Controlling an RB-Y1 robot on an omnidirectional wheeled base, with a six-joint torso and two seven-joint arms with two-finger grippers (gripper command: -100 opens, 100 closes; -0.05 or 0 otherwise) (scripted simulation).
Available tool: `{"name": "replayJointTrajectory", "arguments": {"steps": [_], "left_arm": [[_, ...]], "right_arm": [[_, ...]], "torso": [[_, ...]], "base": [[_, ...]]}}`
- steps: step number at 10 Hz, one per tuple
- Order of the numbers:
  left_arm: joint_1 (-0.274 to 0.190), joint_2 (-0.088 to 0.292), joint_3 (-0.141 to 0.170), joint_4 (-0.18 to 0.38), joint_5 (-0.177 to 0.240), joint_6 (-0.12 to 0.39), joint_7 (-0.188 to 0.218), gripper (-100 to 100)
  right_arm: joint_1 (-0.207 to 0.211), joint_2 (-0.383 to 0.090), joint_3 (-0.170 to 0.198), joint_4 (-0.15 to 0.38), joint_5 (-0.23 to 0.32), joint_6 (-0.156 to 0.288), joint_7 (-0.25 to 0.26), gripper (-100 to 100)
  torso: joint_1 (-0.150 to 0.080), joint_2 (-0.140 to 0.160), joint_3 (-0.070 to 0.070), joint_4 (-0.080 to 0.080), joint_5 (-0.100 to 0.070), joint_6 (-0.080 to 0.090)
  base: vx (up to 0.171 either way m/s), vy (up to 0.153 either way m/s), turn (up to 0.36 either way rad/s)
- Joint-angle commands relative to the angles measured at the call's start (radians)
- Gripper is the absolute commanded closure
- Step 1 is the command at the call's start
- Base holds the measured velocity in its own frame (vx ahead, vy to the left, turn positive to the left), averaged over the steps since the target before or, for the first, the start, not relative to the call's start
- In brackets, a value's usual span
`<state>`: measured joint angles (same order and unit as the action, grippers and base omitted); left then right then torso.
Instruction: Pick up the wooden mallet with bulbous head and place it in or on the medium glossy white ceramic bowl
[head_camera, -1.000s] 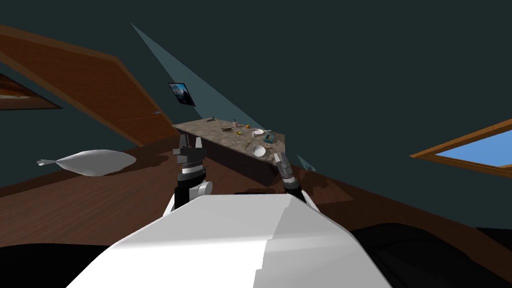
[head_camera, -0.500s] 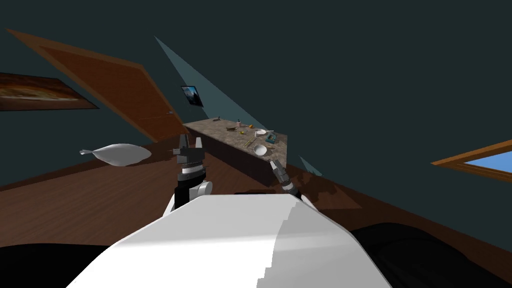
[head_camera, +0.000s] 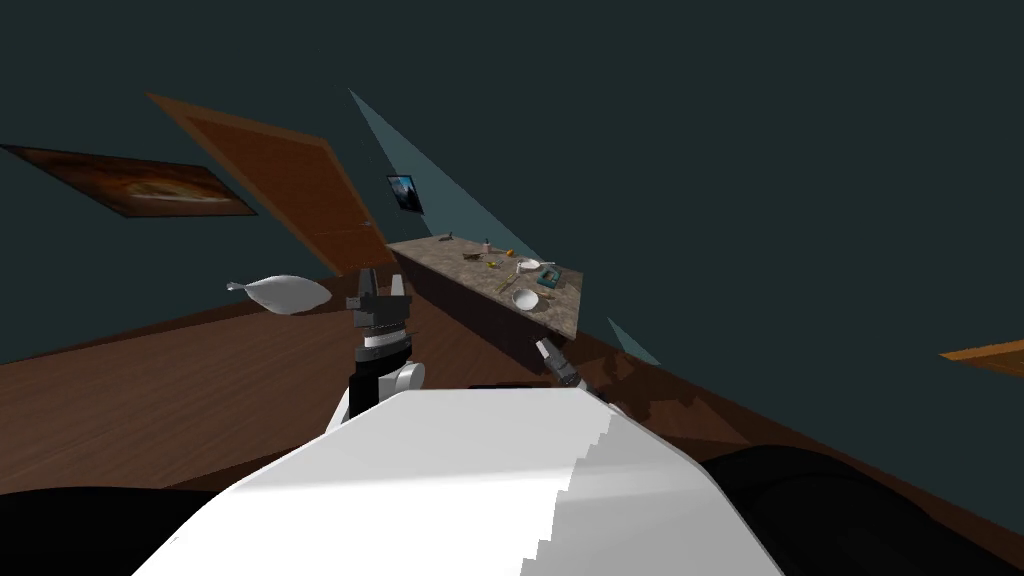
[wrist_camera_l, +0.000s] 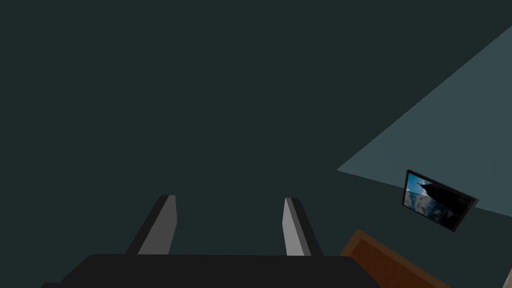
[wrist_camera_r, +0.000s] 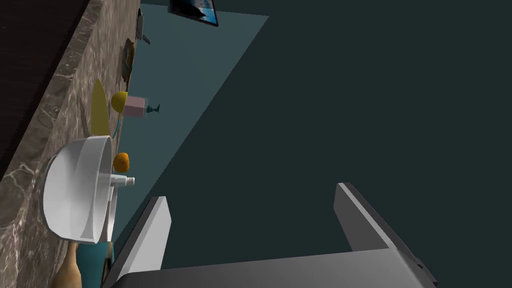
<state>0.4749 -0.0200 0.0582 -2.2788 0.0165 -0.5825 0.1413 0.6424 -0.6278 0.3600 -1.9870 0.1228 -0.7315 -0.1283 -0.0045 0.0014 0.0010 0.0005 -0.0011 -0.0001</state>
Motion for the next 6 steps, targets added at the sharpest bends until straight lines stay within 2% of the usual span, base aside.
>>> {"name": "replayJointTrajectory", "arguments": {"steps": [1, 2, 3, 4, 5, 6], "left_arm": [[0.0, 0.0, 0.0, 0.0, 0.0, 0.0, 0.0, 0], [0.0, 0.0, 0.0, 0.0, 0.0, 0.0, 0.0, 0], [0.0, 0.0, 0.0, 0.0, 0.0, 0.0, 0.0, 0], [0.0, 0.0, 0.0, 0.0, 0.0, 0.0, 0.0, 0], [0.0, 0.0, 0.0, 0.0, 0.0, 0.0, 0.0, 0], [0.0, 0.0, 0.0, 0.0, 0.0, 0.0, 0.0, 0]], "right_arm": [[0.003, -0.041, 0.016, 0.041, 0.006, -0.01, -0.002, -100], [0.023, -0.071, 0.042, 0.075, 0.019, -0.017, -0.007, -100], [0.023, -0.099, 0.042, 0.088, 0.019, -0.017, -0.007, -100], [0.023, -0.105, 0.042, 0.088, 0.019, -0.017, -0.007, -100], [0.043, -0.144, 0.068, 0.135, 0.034, -0.022, -0.011, -100], [0.043, -0.171, 0.068, 0.138, 0.034, -0.022, -0.011, -100]], "torso": [[0.0, 0.0, 0.0, 0.0, 0.0, 0.0], [0.0, 0.0, 0.0, 0.0, 0.0, 0.001], [0.0, -0.001, 0.0, 0.0, 0.0, 0.0], [0.0, -0.001, -0.001, 0.0, 0.0, 0.001], [0.001, -0.002, -0.001, 0.0, 0.0, 0.001], [0.0, -0.002, -0.001, 0.0, 0.0, 0.0]], "base": [[-0.033, -0.042, 0.104], [-0.029, -0.036, 0.211], [-0.021, -0.039, 0.106], [-0.009, -0.024, -0.022], [-0.018, -0.036, 0.207], [-0.015, -0.04, 0.118]]}}
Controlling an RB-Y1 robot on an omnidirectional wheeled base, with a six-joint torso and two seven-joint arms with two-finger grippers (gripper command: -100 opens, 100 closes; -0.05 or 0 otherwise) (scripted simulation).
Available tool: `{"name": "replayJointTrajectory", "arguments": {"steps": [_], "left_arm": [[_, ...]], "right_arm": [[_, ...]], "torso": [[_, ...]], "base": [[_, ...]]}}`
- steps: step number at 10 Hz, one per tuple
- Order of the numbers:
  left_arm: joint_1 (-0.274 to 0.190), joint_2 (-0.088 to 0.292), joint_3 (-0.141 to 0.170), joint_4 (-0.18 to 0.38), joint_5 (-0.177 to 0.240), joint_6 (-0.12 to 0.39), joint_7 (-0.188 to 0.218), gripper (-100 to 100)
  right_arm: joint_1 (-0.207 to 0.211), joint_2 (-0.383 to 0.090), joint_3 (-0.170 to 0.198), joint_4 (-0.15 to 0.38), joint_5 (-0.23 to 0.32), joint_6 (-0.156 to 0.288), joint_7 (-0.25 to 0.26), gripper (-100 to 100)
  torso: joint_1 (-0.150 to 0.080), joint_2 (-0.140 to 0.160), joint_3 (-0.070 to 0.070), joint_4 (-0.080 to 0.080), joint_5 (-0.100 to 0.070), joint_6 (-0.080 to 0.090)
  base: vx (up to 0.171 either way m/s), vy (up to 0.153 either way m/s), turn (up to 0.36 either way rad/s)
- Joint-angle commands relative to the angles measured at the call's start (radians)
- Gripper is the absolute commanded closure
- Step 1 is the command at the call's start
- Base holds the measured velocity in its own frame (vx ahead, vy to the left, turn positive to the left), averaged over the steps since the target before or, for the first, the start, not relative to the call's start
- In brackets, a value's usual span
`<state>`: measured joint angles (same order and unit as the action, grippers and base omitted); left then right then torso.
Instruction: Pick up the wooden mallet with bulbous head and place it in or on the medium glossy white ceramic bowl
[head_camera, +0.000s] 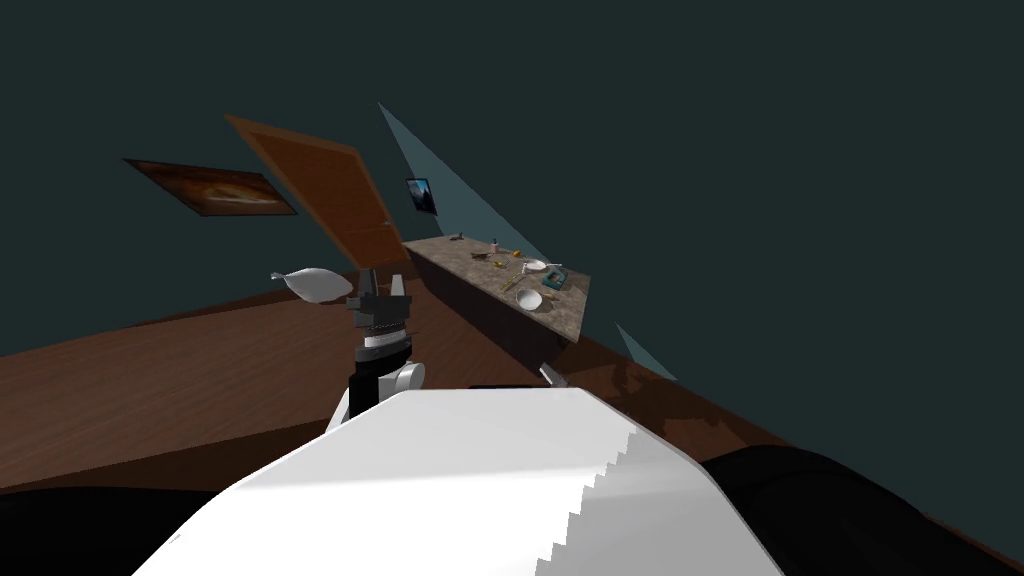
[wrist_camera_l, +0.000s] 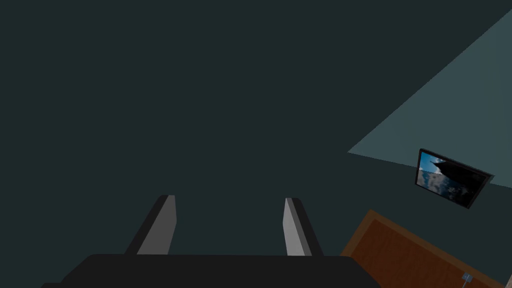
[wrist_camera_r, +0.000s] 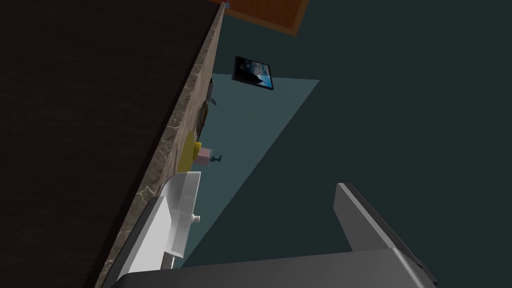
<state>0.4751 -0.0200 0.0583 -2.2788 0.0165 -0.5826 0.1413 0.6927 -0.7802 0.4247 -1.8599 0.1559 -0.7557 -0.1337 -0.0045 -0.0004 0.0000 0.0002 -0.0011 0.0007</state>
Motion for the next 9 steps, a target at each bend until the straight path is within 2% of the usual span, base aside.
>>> {"name": "replayJointTrajectory", "arguments": {"steps": [1, 2, 3, 5, 6, 7, 8, 9], "left_arm": [[0.0, 0.0, 0.0, 0.0, 0.0, 0.0, 0.0, 0], [0.0, 0.0, 0.0, 0.0, 0.0, 0.0, 0.0, 0], [0.0, 0.0, 0.0, 0.0, 0.0, 0.0, 0.0, 0], [0.0, 0.0, 0.0, 0.0, 0.0, 0.0, 0.0, 0], [0.0, 0.0, 0.0, 0.0, 0.0, 0.0, 0.0, 0], [0.0, 0.0, 0.0, 0.0, 0.0, 0.0, 0.0, 0], [0.0, 0.0, 0.0, 0.0, 0.0, 0.0, 0.0, 0], [0.0, 0.0, 0.0, 0.0, 0.0, 0.0, 0.0, 0]], "right_arm": [[0.014, -0.05, 0.027, 0.05, 0.016, -0.002, -0.008, -100], [0.014, -0.077, 0.027, 0.061, 0.016, -0.002, -0.008, -100], [0.036, -0.11, 0.049, 0.104, 0.033, -0.004, -0.01, -100], [0.036, -0.155, 0.049, 0.113, 0.033, -0.004, -0.01, -100], [0.057, -0.188, 0.07, 0.166, 0.051, -0.005, -0.012, -100], [0.057, -0.218, 0.07, 0.166, 0.051, -0.005, -0.012, -100], [0.057, -0.224, 0.07, 0.166, 0.051, -0.005, -0.012, -100], [0.078, -0.262, 0.088, 0.219, 0.07, -0.004, -0.012, -100]], "torso": [[0.0, 0.0, 0.0, 0.0, 0.0, 0.0], [0.0, 0.0, 0.0, 0.0, 0.0, -0.001], [0.0, -0.001, 0.0, 0.0, 0.0, 0.0], [0.0, -0.001, -0.001, 0.0, 0.0, 0.0], [0.001, -0.002, -0.001, 0.0, 0.0, 0.0], [0.001, -0.002, -0.001, 0.0, 0.0, -0.001], [0.001, -0.003, -0.001, 0.0, 0.0, 0.0], [0.002, -0.002, -0.001, 0.0, 0.0, 0.0]], "base": [[-0.01, -0.039, 0.204], [-0.009, -0.039, 0.106], [-0.009, -0.035, 0.21], [0.003, -0.027, 0.043], [0.012, -0.017, 0.218], [0.012, -0.025, 0.122], [0.006, -0.013, -0.017], [0.017, -0.011, 0.199]]}}
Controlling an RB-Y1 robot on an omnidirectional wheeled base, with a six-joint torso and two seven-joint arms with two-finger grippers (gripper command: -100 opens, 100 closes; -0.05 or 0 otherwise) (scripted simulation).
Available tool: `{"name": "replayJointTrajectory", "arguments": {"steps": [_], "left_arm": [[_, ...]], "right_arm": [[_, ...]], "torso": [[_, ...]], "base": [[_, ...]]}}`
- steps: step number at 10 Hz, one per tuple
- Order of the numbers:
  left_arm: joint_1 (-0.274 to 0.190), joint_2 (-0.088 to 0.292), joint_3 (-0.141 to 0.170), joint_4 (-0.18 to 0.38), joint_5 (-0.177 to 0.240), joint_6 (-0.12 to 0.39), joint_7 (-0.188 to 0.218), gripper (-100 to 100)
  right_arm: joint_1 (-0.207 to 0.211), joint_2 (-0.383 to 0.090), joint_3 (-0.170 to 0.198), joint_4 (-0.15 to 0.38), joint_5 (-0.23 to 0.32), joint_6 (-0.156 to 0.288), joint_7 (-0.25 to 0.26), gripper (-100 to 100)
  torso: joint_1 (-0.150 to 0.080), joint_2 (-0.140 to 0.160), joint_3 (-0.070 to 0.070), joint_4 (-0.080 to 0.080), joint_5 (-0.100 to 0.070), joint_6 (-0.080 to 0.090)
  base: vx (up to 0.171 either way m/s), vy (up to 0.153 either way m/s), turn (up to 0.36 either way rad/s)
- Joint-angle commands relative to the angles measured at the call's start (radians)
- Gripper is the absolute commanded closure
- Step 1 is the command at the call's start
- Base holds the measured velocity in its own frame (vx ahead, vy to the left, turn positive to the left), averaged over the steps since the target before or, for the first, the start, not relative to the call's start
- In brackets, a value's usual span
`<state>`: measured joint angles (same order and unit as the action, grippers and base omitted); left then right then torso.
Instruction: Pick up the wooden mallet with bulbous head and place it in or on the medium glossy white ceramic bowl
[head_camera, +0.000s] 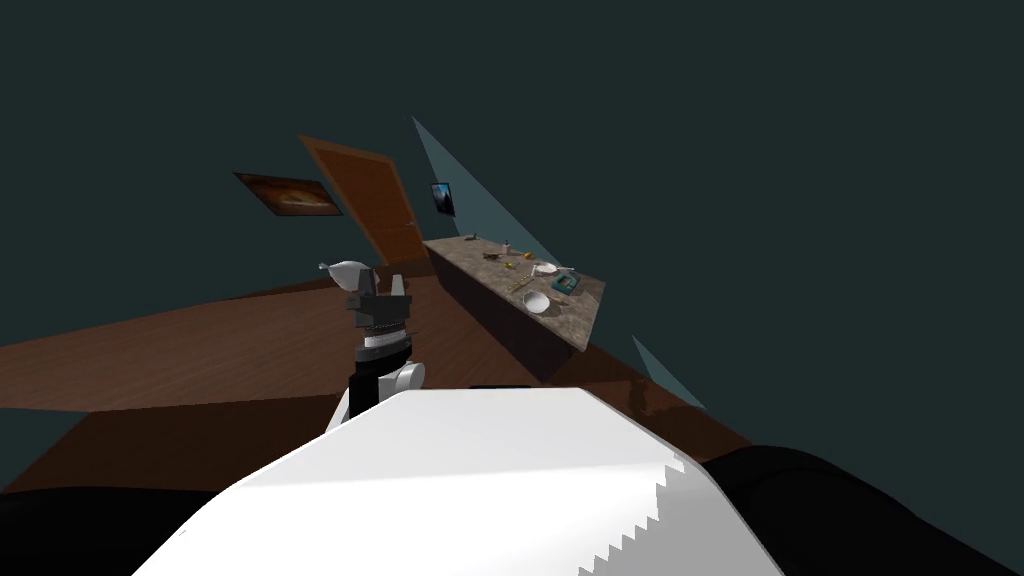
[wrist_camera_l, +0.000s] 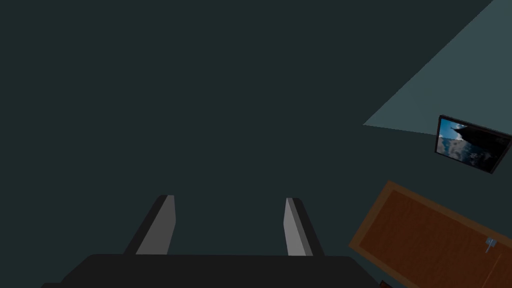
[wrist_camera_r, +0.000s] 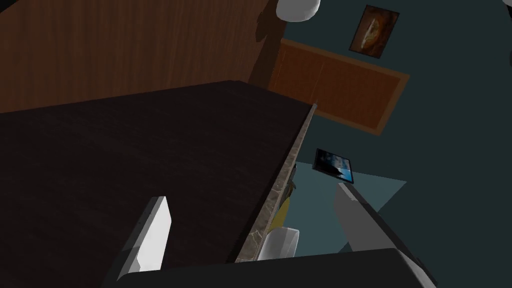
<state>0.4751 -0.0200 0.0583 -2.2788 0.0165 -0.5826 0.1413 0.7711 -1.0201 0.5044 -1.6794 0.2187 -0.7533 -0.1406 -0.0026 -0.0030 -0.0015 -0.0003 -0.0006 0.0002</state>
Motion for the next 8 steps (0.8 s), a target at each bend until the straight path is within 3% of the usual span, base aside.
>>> {"name": "replayJointTrajectory", "arguments": {"steps": [1, 2, 3, 7, 8], "left_arm": [[0.0, 0.0, 0.0, 0.0, 0.0, 0.0, 0.0, 0], [0.0, 0.0, 0.0, 0.0, 0.0, 0.0, 0.0, 0], [0.0, 0.0, 0.0, 0.0, 0.0, 0.0, 0.0, 0], [0.0, 0.0, 0.0, 0.0, 0.0, 0.0, 0.0, 0], [0.0, 0.0, 0.0, 0.0, 0.0, 0.0, 0.0, 0]], "right_arm": [[-0.001, -0.05, 0.008, 0.038, 0.007, -0.006, -0.005, -100], [-0.001, -0.052, 0.008, 0.038, 0.007, -0.006, -0.005, -100], [0.02, -0.101, 0.024, 0.072, 0.027, -0.005, -0.004, -100], [0.06, -0.212, 0.048, 0.175, 0.069, 0.002, 0.001, -100], [0.06, -0.247, 0.048, 0.175, 0.069, 0.002, 0.001, -100]], "torso": [[0.0, 0.0, 0.0, 0.0, 0.0, 0.0], [0.0, 0.0, 0.0, 0.0, 0.0, 0.0], [0.0, 0.0, 0.0, 0.0, 0.0, 0.001], [0.001, -0.002, -0.001, -0.001, 0.0, 0.001], [0.001, -0.004, -0.002, -0.001, 0.0, 0.0]], "base": [[0.02, -0.016, 0.127], [0.009, -0.01, -0.009], [0.026, 0.001, 0.219], [0.049, -0.003, 0.168], [0.06, 0.008, 0.11]]}}
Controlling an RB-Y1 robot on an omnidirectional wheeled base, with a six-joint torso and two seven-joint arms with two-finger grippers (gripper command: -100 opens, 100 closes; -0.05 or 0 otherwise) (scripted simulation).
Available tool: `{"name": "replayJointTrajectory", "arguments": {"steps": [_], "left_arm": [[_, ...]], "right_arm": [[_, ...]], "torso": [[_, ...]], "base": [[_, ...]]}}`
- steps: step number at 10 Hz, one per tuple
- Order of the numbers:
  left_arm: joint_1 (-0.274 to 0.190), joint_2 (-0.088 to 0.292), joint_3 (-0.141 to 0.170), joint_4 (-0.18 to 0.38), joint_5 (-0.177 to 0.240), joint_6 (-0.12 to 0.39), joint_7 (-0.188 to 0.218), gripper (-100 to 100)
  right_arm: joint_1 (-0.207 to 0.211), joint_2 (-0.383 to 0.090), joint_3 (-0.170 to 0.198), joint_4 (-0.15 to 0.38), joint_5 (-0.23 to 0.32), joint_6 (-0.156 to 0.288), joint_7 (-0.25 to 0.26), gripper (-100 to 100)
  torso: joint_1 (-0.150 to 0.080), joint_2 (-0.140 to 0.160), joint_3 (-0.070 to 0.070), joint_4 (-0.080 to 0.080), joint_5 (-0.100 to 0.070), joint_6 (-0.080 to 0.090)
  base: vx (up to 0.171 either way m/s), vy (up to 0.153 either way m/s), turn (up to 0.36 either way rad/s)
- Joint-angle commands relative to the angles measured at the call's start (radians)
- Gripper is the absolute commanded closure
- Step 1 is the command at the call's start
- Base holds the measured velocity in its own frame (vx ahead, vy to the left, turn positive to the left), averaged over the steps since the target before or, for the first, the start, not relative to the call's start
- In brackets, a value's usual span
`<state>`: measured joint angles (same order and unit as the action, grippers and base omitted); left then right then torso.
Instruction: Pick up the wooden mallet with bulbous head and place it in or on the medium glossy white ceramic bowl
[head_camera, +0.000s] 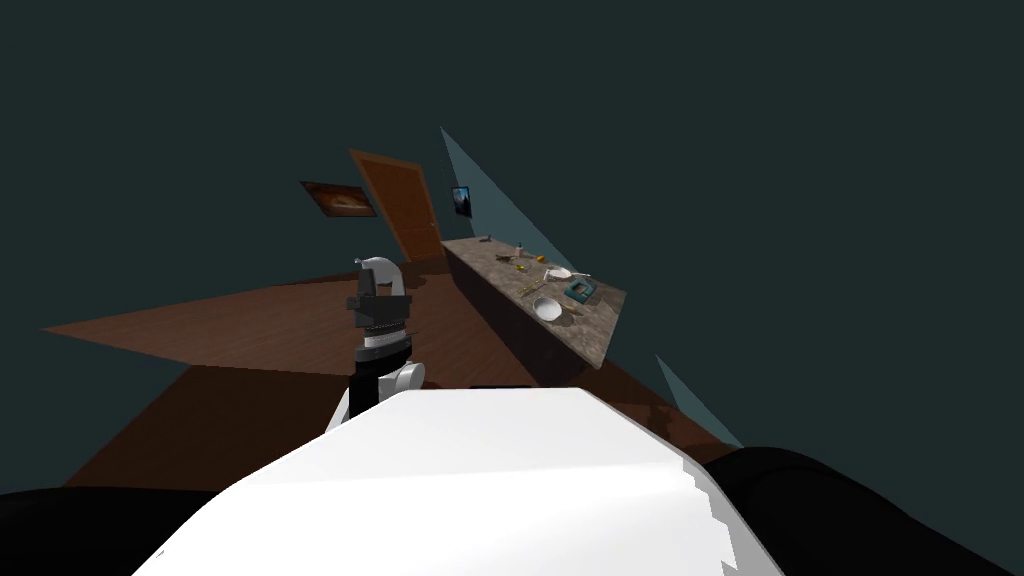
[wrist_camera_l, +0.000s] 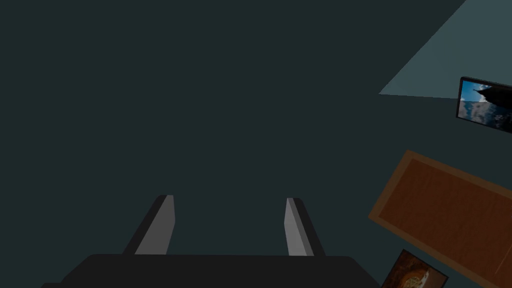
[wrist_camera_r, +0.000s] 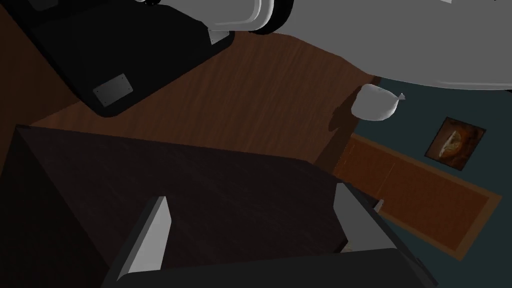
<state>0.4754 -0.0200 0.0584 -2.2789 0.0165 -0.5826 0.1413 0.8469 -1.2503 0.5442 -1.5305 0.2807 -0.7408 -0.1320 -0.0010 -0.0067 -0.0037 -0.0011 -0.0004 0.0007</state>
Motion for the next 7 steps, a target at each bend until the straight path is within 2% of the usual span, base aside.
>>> {"name": "replayJointTrajectory", "arguments": {"steps": [1, 2, 3, 4, 6, 7], "left_arm": [[0.0, 0.0, 0.0, 0.0, 0.0, 0.0, 0.0, 0], [0.0, 0.0, 0.0, 0.0, 0.0, 0.0, 0.0, 0], [0.0, 0.0, 0.0, 0.0, 0.0, 0.0, 0.0, 0], [0.0, 0.0, 0.0, 0.0, 0.0, 0.0, 0.0, 0], [0.0, 0.0, 0.0, 0.0, 0.0, 0.0, 0.0, 0], [0.0, 0.0, 0.0, 0.0, 0.0, 0.0, 0.0, 0]], "right_arm": [[-0.016, -0.02, 0.008, 0.046, 0.007, -0.011, -0.007, -100], [0.003, -0.066, 0.017, 0.081, 0.028, -0.007, -0.003, -100], [0.003, -0.083, 0.017, 0.096, 0.028, -0.007, -0.003, -100], [0.02, -0.117, 0.023, 0.143, 0.05, -0.002, 0.002, -100], [0.02, -0.143, 0.023, 0.143, 0.05, -0.002, 0.002, -100], [0.036, -0.184, 0.026, 0.188, 0.072, 0.004, 0.008, -100]], "torso": [[0.0, 0.0, 0.0, 0.0, 0.0, 0.0], [0.0, 0.002, 0.001, 0.0, 0.0, 0.0], [0.001, 0.0, 0.0, 0.0, 0.0, -0.001], [0.001, 0.0, 0.0, 0.0, 0.0, 0.0], [0.002, -0.002, -0.001, -0.001, 0.0, 0.0], [0.001, 0.0, 0.0, 0.0, 0.0, 0.0]], "base": [[0.028, 0.008, -0.03], [0.059, 0.029, 0.224], [0.07, 0.022, 0.12], [0.104, 0.032, 0.19], [0.07, 0.02, 0.049], [0.102, 0.031, 0.203]]}}
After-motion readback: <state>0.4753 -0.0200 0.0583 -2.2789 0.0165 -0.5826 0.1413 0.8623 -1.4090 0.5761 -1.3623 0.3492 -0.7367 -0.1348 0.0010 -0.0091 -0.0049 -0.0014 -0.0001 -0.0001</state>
